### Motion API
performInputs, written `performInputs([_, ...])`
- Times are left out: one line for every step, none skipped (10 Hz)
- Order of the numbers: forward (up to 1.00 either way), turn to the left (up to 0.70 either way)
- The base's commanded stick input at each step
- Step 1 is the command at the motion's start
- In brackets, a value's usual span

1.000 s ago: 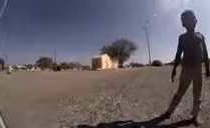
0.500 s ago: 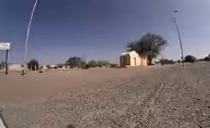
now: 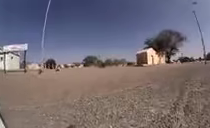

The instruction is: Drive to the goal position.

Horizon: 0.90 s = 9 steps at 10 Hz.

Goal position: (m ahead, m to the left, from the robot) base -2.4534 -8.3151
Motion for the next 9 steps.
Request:
performInputs([0.7, -0.35])
performInputs([0.7, -0.35])
performInputs([0.7, -0.35])
performInputs([0.7, -0.35])
performInputs([0.7, -0.35])
performInputs([0.7, -0.35])
performInputs([0.7, -0.35])
performInputs([0.7, -0.35])
performInputs([0.7, -0.35])
